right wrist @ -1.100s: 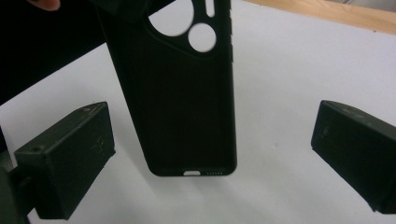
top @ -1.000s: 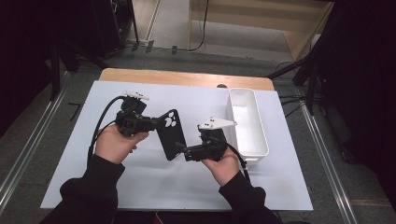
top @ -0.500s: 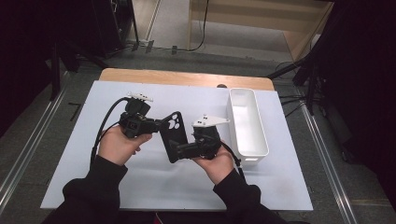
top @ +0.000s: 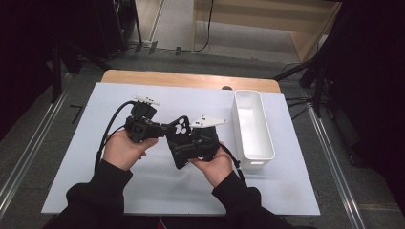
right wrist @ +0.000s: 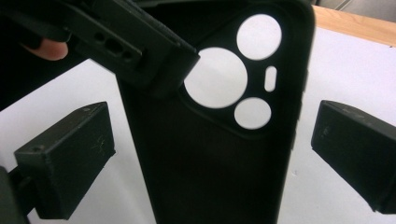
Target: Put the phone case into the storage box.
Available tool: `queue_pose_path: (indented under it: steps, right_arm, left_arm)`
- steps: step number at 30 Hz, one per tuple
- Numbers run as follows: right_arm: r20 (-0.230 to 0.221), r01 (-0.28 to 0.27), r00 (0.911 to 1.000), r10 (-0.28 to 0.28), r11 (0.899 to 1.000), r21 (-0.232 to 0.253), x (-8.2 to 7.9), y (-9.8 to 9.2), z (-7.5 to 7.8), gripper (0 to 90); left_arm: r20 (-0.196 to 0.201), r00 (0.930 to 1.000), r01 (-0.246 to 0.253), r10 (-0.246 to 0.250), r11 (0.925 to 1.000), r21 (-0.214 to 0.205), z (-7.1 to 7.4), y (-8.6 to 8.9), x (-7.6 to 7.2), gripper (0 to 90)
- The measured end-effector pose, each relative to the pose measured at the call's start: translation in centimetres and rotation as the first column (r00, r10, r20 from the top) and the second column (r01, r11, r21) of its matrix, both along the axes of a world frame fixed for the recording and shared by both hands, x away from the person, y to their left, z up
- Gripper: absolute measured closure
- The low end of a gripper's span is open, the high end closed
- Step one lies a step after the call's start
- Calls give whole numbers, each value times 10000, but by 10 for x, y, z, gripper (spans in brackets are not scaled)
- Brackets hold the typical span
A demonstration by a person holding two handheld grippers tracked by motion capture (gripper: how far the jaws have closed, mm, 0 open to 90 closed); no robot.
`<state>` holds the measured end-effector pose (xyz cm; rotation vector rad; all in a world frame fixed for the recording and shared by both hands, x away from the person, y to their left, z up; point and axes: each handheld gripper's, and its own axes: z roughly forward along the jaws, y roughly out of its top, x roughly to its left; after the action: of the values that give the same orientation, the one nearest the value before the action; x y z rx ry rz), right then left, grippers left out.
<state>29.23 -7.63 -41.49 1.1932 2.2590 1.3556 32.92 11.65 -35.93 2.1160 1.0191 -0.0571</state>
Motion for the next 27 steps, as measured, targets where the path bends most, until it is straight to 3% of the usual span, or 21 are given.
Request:
queue_pose_path:
  steps: [11, 17, 27]
  right_arm:
    - [-76, 108, 9999, -109, 9998, -173, 6, 6, -6, 0]
    - [-57, -15, 10000, 14, 10000, -12, 6, 6, -7, 100]
    - [58, -100, 9999, 101, 9998, -187, 5, 6, -5, 117]
  left_arm:
    - [-88, 9999, 99, -99, 9999, -56, -1, -3, -1, 786]
    - [-136, 9999, -34, 31, 9999, -164, -3, -5, -1, 783]
    - [-43, 10000, 76, -77, 9998, -175, -3, -4, -2, 773]
